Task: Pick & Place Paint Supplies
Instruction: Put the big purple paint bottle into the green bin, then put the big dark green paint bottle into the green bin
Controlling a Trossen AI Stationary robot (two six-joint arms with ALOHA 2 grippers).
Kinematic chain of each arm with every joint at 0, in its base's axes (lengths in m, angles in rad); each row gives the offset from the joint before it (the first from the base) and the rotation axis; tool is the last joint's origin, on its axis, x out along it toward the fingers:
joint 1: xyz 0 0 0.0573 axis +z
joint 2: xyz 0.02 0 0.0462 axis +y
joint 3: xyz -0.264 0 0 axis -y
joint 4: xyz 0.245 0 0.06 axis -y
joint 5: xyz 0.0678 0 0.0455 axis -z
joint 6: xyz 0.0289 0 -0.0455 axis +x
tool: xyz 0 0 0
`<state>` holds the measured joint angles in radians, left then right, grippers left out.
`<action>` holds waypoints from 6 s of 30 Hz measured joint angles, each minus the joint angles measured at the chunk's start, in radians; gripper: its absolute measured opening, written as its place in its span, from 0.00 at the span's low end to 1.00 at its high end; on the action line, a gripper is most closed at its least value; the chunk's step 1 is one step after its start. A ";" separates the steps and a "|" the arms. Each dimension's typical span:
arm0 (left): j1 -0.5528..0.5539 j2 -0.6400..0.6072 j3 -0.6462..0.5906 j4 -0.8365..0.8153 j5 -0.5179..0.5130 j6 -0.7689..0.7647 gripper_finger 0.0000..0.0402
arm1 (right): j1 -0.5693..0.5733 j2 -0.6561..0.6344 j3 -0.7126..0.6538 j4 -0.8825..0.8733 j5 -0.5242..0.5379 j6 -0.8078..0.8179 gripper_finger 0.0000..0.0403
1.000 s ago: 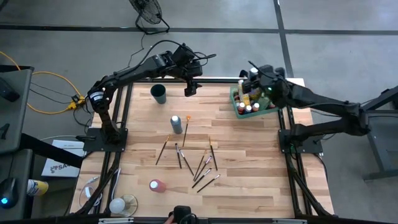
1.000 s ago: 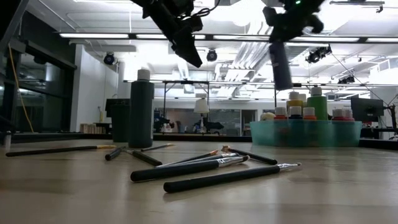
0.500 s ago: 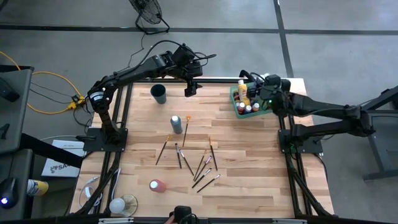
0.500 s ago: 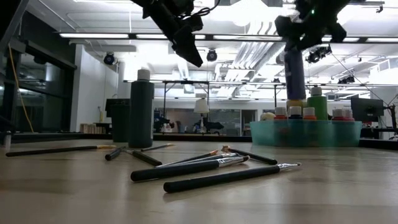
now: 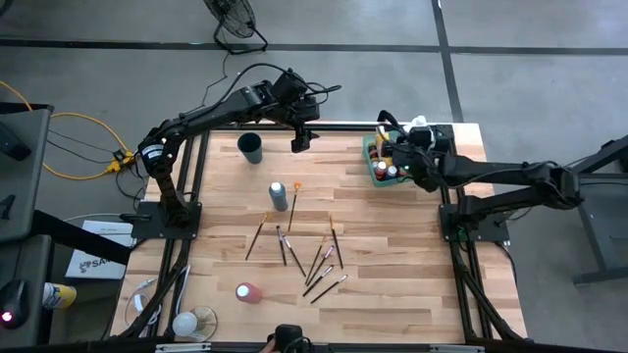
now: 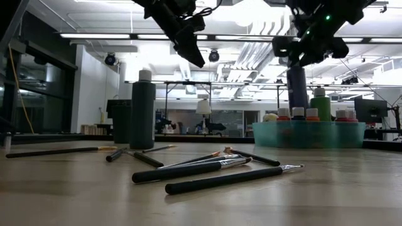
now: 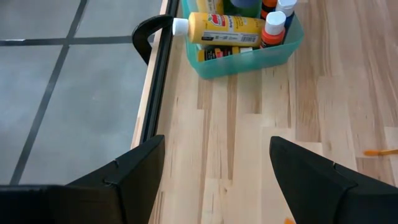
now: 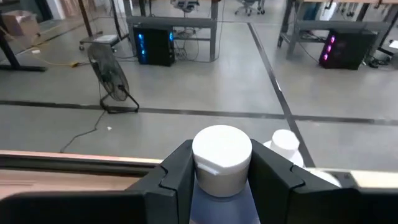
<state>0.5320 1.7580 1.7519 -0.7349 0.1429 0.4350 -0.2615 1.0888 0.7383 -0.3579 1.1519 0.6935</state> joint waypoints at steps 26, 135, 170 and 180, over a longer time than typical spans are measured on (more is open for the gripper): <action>0.000 0.000 -0.001 -0.001 -0.001 -0.014 0.70 | -0.039 0.210 0.002 -0.113 0.062 0.333 0.28; 0.000 0.001 -0.001 -0.061 -0.009 -0.074 0.70 | -0.112 0.229 0.005 -0.298 -0.342 0.859 0.01; 0.024 -0.040 0.000 -0.166 -0.012 -0.109 0.70 | 0.031 -0.044 0.005 0.094 -0.375 0.114 0.01; 0.038 -0.089 0.000 -0.303 -0.030 -0.139 0.70 | 0.039 -0.151 0.005 0.582 -0.525 -0.516 0.05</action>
<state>0.5697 1.6691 1.7519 -1.0375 0.1131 0.2958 -0.2230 0.9380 0.7433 0.2244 0.6266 0.1772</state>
